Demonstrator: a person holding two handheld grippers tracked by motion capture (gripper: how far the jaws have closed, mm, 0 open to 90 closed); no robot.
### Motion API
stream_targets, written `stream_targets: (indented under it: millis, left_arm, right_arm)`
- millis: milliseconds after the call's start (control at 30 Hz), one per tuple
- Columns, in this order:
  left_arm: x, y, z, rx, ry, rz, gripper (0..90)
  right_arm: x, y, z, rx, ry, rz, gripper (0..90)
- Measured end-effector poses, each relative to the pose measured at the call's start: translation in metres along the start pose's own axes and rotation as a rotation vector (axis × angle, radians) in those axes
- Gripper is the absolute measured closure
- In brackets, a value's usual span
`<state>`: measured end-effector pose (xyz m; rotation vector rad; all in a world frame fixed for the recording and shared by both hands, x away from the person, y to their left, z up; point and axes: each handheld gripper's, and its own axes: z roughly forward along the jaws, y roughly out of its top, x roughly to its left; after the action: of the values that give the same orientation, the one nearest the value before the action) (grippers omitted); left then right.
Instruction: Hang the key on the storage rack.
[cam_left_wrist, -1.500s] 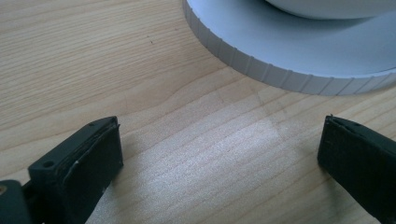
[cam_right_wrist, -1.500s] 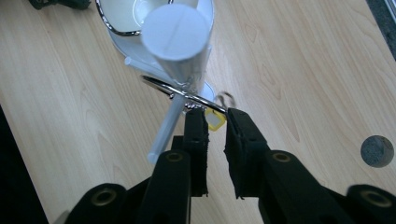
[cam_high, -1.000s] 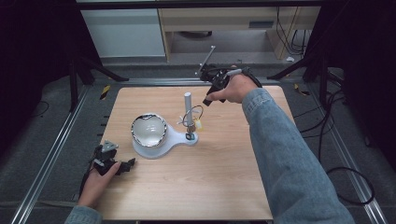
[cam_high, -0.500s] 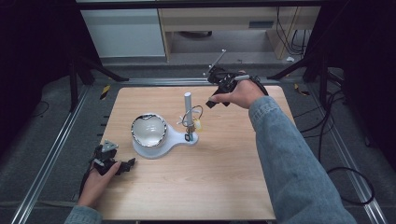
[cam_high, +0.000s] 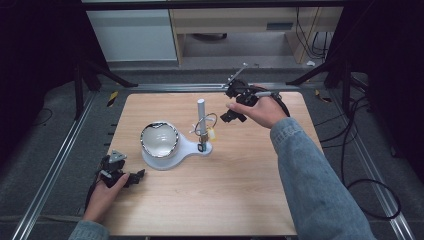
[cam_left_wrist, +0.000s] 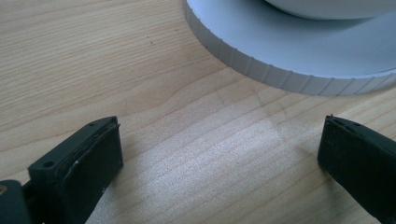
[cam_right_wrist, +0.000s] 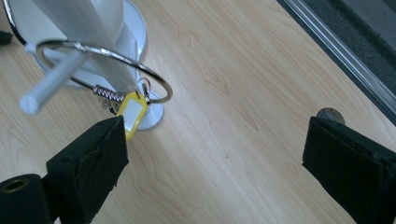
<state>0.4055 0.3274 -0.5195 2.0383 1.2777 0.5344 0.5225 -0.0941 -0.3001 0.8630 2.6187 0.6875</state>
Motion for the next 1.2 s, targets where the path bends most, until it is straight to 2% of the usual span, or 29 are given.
stream_targets:
  millis: [100, 400, 467, 567, 833, 1033, 1200]
  left_arm:
    - [0.000, 0.000, 0.000, 0.000, 0.000, 0.000, 0.0]
    - [0.000, 0.000, 0.000, 0.001, 0.000, -0.001, 0.0]
    - [0.000, 0.000, 0.000, 0.001, 0.000, -0.001, 0.0]
    - [0.000, 0.000, 0.000, 0.002, 0.000, 0.000, 0.0]
    - [0.000, 0.000, 0.000, -0.002, 0.000, -0.004, 0.0]
    - [0.000, 0.000, 0.000, 0.001, 0.000, -0.001, 0.0]
    - [0.000, 0.000, 0.000, 0.001, 0.000, 0.000, 0.0]
  right_arm:
    - [-0.002, -0.011, 0.002, 0.005, -0.014, -0.012, 6.8]
    - [-0.007, -0.052, 0.015, 0.002, -0.062, 0.013, 10.3]
    - [-0.008, -0.063, 0.019, -0.001, -0.058, 0.016, 14.4]
    - [-0.008, -0.079, 0.026, -0.003, -0.049, 0.021, 13.9]
    - [-0.009, -0.117, 0.036, -0.019, -0.067, 0.056, 12.7]
    - [-0.009, -0.143, 0.043, -0.047, -0.070, 0.100, 12.9]
    - [-0.006, -0.170, 0.050, -0.035, -0.067, 0.124, 12.9]
